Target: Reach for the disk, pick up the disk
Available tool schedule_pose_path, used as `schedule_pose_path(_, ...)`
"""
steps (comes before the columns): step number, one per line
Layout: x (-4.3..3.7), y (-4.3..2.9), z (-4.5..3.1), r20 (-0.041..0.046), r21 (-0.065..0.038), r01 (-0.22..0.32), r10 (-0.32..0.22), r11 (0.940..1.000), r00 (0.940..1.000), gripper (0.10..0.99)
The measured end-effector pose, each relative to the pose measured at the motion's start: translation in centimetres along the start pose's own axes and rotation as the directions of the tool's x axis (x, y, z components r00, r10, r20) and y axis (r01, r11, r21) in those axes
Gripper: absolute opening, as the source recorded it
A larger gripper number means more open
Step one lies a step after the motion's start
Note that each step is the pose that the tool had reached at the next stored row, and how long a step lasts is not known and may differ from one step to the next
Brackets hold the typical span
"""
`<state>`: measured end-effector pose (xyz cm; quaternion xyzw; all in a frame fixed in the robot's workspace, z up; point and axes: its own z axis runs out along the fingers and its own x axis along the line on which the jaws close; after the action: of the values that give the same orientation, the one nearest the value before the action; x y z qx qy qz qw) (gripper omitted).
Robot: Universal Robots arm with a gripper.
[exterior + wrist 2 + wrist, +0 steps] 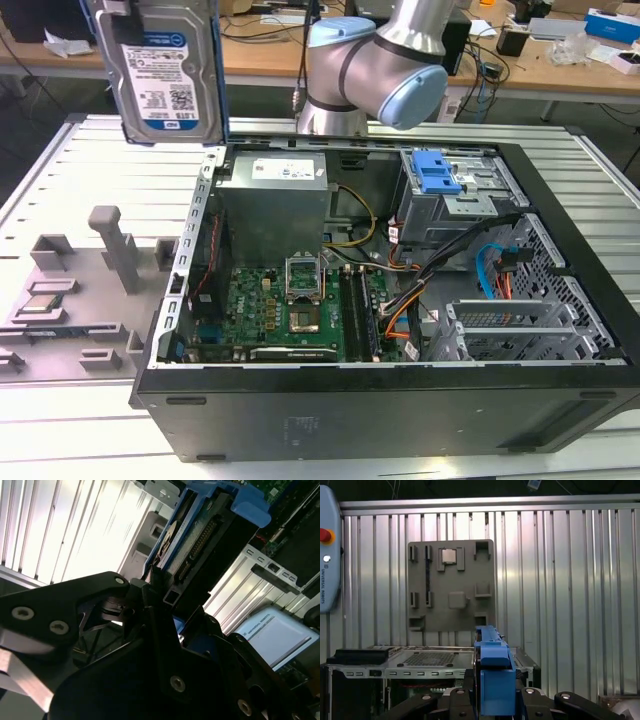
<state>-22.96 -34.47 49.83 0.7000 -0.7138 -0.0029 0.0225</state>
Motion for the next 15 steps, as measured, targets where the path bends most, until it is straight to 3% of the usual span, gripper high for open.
schedule_pose_path(4, -0.06, -2.02, -0.07, 0.0, 0.0, 0.0, 0.0, 1.0, 1.0, 0.361)
schedule_pose_path(15, -0.18, -5.86, -0.21, 0.0, 0.0, 0.0, 0.0, 1.0, 1.0, 0.361)
